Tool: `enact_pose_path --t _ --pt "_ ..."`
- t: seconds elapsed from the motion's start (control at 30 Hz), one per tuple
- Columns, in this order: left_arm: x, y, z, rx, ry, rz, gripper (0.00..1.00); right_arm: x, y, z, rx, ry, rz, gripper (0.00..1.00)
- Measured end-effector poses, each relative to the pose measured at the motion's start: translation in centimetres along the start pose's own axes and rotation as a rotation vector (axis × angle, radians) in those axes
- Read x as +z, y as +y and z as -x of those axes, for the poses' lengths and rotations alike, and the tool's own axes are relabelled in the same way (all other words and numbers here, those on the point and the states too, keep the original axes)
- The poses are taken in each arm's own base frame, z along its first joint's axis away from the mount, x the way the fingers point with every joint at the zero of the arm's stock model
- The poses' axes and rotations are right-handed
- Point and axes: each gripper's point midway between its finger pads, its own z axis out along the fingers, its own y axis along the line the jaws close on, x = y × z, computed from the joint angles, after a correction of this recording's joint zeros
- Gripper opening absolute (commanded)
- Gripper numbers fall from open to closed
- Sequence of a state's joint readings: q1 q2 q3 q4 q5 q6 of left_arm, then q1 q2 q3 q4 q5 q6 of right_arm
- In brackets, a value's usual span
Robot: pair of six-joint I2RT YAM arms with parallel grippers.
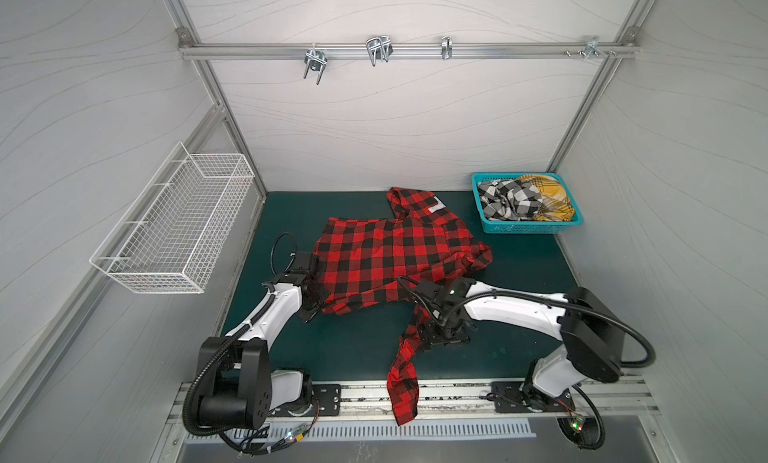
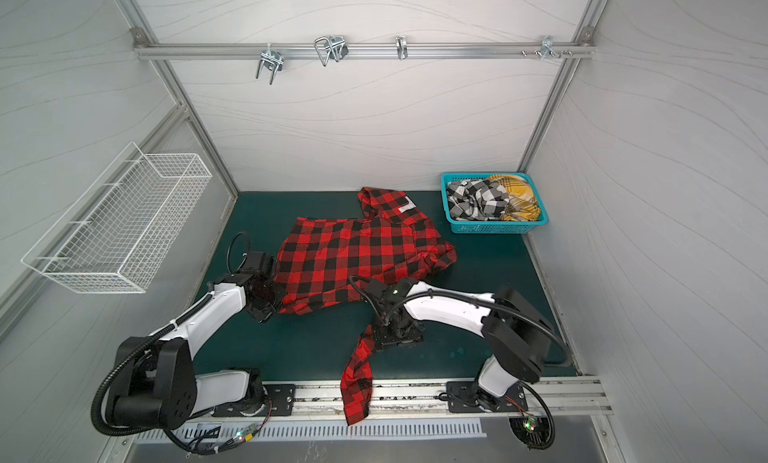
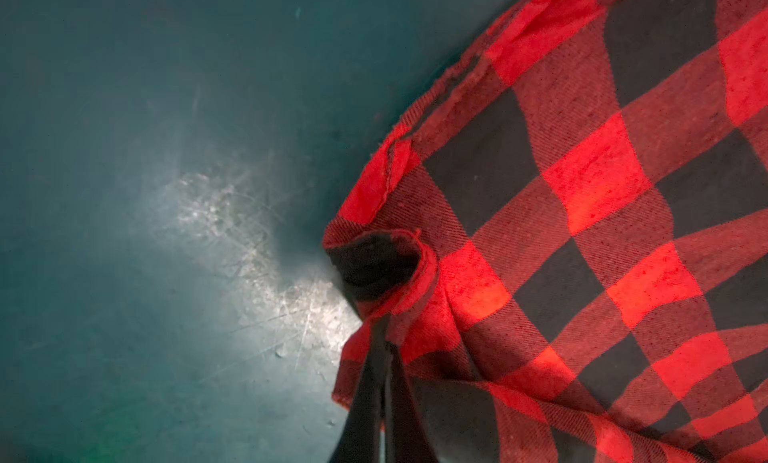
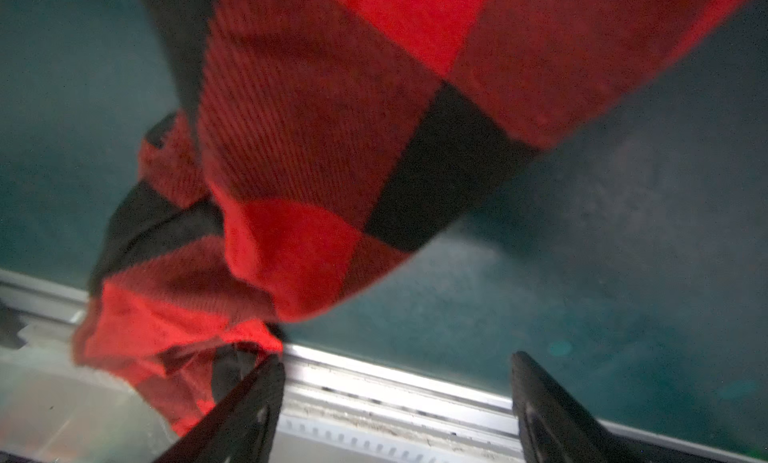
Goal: Fold and stack the long sleeve shirts
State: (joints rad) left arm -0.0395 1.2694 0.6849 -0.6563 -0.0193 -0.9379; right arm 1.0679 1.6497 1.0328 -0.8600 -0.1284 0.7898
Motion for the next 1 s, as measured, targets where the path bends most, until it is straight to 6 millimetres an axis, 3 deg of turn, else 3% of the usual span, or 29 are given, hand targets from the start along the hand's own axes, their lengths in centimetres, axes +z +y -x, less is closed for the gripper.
enact_pose_path --t 0.1,0.17,0.23,0.27,0.4,0.57,0.6,0.67,0.73,0.77,0.83,1.0 --pt "-0.1 -0.1 0.0 0.001 0.001 -0.008 0.0 1.0 1.0 1.1 0.007 0.001 -0.006 0.64" --pt "-0.3 -0.2 0.0 0.002 -0.002 -0.018 0.0 1.2 0.9 1.7 0.016 -0.013 -0.026 0.29" --pt "-0.4 -0.3 0.0 0.003 -0.006 -0.025 0.0 1.1 0.1 1.9 0.03 -0.027 -0.05 0.06" --pt "-0.5 -0.3 0.0 0.004 -0.007 -0.028 0.0 1.0 -0.6 1.9 0.042 -0.034 -0.065 0.0" --pt "-0.4 -0.1 -0.1 0.012 -0.005 -0.024 0.0 -2.0 -5.1 0.5 0.104 -0.091 -0.141 0.0" --pt "-0.1 0.3 -0.5 0.026 0.005 -0.014 0.0 -9.4 -8.5 -2.3 0.132 -0.261 -0.133 0.0" --pt "0.0 0.5 -0.6 0.027 0.008 -0.012 0.0 -10.1 -8.8 -2.7 0.134 -0.276 -0.129 0.03" --pt "0.1 0.9 -1.0 0.029 0.013 -0.013 0.0 -11.2 -8.9 -3.1 0.132 -0.289 -0.123 0.23" --pt "0.2 1.3 -1.4 0.029 0.02 -0.016 0.0 -11.1 -8.2 -3.1 0.11 -0.271 -0.111 0.45" --pt "0.2 1.5 -1.6 0.029 0.024 -0.019 0.0 -10.6 -7.5 -3.1 0.088 -0.25 -0.106 0.48" --pt "0.3 1.6 -1.9 0.028 0.034 -0.024 0.0 -9.1 -4.7 -3.4 -0.001 -0.196 -0.1 0.65" --pt "0.5 1.1 -2.1 0.028 0.051 -0.044 0.0 -4.2 3.2 -6.6 -0.256 -0.07 -0.073 0.73"
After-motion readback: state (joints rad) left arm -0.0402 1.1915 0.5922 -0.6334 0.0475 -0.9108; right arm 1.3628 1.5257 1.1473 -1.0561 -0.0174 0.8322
